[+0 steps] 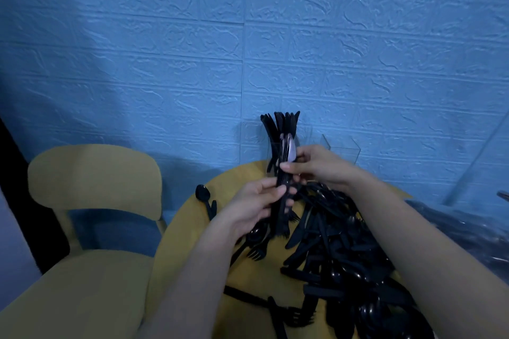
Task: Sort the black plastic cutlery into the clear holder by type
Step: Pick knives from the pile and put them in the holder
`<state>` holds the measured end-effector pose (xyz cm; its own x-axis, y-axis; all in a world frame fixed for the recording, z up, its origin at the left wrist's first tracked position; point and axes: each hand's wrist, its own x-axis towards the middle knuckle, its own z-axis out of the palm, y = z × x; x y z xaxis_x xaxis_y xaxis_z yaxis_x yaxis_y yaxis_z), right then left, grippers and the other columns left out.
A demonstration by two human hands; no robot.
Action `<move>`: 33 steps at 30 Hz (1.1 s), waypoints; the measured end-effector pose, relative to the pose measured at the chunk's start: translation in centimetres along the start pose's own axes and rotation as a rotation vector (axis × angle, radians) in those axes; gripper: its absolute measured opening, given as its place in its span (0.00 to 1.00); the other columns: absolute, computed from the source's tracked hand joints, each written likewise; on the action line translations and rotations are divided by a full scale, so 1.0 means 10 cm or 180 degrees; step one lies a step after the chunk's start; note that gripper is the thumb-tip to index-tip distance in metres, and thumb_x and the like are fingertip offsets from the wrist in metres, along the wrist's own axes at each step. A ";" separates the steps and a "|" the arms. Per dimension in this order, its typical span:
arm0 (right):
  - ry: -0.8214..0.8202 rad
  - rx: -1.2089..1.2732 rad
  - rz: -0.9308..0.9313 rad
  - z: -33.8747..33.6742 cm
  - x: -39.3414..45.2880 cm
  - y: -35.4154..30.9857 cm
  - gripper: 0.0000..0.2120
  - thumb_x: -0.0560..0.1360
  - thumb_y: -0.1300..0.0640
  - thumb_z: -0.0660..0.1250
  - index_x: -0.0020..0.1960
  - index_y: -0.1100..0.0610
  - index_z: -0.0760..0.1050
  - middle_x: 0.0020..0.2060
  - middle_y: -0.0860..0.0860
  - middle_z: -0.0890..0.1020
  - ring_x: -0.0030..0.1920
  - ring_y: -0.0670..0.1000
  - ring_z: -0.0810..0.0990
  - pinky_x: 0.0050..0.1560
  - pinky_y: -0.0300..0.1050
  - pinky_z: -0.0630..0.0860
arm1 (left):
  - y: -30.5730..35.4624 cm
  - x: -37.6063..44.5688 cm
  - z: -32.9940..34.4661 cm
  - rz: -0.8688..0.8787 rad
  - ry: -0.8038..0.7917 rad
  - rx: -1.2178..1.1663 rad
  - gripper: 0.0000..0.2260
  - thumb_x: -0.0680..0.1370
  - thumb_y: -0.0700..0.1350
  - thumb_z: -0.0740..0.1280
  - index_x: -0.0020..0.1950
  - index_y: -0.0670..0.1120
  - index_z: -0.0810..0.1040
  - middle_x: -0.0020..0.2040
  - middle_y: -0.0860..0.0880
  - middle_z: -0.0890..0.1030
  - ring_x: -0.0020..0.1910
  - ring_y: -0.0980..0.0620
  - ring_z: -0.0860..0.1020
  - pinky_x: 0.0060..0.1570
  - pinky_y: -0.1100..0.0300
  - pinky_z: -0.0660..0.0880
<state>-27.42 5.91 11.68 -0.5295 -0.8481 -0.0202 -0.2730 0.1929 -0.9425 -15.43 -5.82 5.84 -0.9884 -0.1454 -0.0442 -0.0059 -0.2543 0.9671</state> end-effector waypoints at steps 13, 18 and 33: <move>0.2409 -0.0384 -0.0592 -0.84 0.78 -0.25 0.02 0.75 0.60 0.69 0.45 0.58 0.77 0.33 0.49 0.78 0.26 0.42 0.75 0.31 0.36 0.72 | 0.16 1.16 -0.16 0.0978 0.1454 0.3225 0.20 0.80 0.32 0.57 0.72 0.43 0.67 0.71 0.44 0.64 0.67 0.50 0.67 0.53 0.80 0.52; 0.2176 -0.1120 -0.0267 -0.70 1.07 0.01 0.09 0.75 0.57 0.70 0.52 0.61 0.78 0.35 0.51 0.79 0.32 0.46 0.76 0.28 0.30 0.68 | 0.05 1.29 -0.20 0.1087 0.1619 0.3300 0.17 0.80 0.31 0.57 0.67 0.40 0.73 0.68 0.43 0.68 0.67 0.49 0.68 0.55 0.80 0.52; 0.1722 -0.1799 0.0161 -0.48 0.69 0.21 0.22 0.73 0.52 0.72 0.63 0.59 0.74 0.58 0.52 0.78 0.59 0.51 0.75 0.54 0.40 0.69 | 0.10 0.96 -0.23 0.0664 0.1210 0.2858 0.20 0.80 0.37 0.62 0.71 0.44 0.69 0.70 0.45 0.71 0.68 0.47 0.70 0.63 0.63 0.64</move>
<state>-35.50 2.87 11.20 -0.8302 -0.5013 0.2437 -0.5288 0.5699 -0.6289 -24.58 -9.67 5.78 -0.8694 -0.4411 0.2228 -0.1053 0.6059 0.7885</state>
